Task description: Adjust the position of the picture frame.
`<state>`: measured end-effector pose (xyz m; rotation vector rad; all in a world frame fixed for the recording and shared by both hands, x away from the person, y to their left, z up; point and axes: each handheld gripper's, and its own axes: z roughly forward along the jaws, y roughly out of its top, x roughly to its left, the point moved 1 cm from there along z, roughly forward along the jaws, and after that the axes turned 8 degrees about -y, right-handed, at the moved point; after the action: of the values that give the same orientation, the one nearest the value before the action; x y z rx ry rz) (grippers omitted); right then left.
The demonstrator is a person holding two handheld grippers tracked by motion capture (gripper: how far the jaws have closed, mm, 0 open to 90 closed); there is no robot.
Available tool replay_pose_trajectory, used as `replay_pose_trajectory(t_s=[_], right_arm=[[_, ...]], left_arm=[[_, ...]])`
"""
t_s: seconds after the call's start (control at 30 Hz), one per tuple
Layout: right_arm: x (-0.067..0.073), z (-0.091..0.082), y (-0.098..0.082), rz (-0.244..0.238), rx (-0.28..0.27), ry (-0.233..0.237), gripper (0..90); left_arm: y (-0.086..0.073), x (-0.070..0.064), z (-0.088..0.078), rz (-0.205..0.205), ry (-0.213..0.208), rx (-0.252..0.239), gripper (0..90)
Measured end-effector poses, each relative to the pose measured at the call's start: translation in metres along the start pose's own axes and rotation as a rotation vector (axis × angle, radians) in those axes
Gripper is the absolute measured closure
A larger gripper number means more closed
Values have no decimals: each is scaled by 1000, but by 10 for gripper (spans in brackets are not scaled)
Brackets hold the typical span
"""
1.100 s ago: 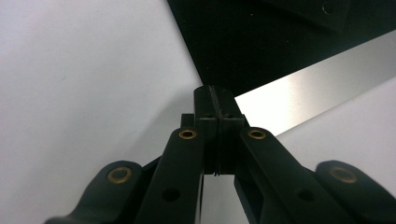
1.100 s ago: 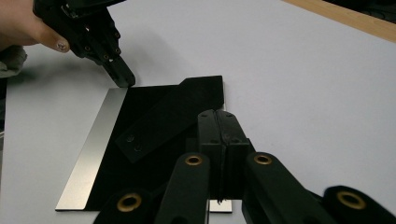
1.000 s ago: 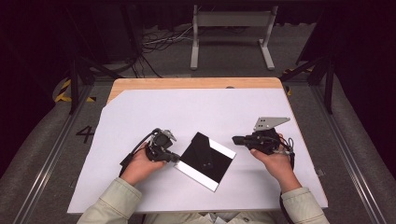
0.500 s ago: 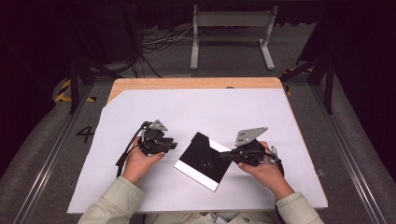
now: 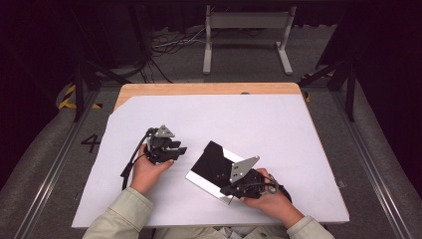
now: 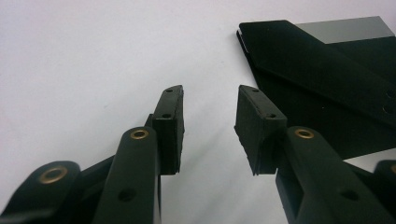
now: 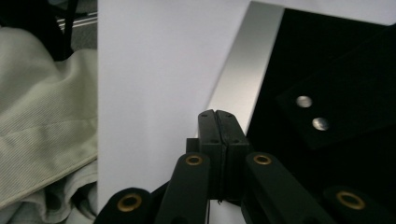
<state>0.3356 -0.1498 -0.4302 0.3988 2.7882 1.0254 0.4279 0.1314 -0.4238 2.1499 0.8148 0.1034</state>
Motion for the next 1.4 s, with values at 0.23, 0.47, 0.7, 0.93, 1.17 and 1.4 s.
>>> replay_pose_trajectory(t_s=[0.23, 0.47, 0.7, 0.93, 1.17, 1.4], right_arm=[[13, 5, -2, -38, 34, 39, 900], [19, 11, -1, -65, 76, 44, 900], [22, 14, 2, -94, 106, 30, 900], [14, 10, 0, -86, 121, -30, 900], [-2, 5, -7, -32, 115, -90, 900], [-17, 1, -14, 13, 102, -155, 900]], left_arm=[[0, -2, 2, 10, -11, 7, 614], [0, -2, 3, 14, -13, 11, 611], [1, -3, 3, 17, -12, 14, 609], [1, -3, 3, 10, -19, 11, 608], [0, -3, 5, 1, -29, 9, 606], [0, -4, 5, 3, -26, 19, 605]])
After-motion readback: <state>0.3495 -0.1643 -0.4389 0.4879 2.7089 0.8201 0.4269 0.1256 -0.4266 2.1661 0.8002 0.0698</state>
